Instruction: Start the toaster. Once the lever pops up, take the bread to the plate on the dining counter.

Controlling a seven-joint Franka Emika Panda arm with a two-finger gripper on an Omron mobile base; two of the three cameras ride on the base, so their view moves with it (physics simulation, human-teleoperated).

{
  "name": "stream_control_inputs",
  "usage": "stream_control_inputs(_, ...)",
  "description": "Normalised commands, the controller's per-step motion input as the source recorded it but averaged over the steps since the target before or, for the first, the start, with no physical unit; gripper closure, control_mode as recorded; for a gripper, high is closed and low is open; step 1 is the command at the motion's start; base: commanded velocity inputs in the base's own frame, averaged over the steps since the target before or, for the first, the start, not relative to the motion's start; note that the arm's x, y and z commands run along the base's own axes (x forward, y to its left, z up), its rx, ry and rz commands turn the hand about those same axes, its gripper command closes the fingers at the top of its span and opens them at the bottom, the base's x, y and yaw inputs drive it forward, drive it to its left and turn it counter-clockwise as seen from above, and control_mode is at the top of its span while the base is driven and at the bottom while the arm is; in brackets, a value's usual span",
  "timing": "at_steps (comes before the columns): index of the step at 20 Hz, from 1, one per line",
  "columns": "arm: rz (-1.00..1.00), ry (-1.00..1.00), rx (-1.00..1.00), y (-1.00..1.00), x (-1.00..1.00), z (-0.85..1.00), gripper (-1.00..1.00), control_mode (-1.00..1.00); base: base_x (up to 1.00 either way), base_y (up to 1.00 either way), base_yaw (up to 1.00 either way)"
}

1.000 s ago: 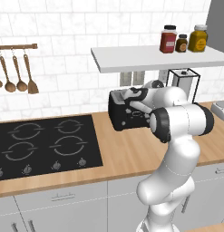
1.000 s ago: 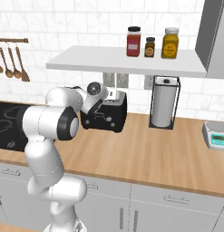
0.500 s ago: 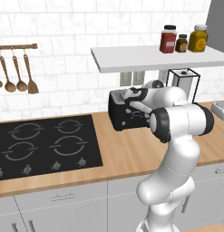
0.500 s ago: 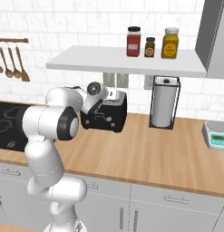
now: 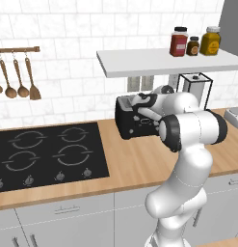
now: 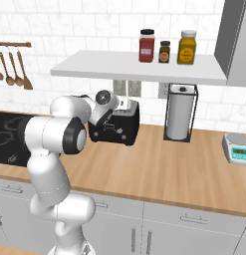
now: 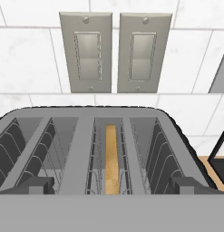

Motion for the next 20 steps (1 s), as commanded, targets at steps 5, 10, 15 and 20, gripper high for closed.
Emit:
stream_control_inputs(5,0.00,0.00,0.00,0.00,0.00,0.00,-1.00,-1.00,0.00,0.00,0.00)
stream_control_inputs(10,0.00,0.00,0.00,0.00,0.00,0.00,-1.00,-1.00,0.00,0.00,0.00)
stream_control_inputs(15,0.00,0.00,0.00,0.00,0.00,0.00,-1.00,-1.00,0.00,0.00,0.00)
stream_control_inputs(20,0.00,0.00,0.00,0.00,0.00,0.00,-1.00,-1.00,0.00,0.00,0.00)
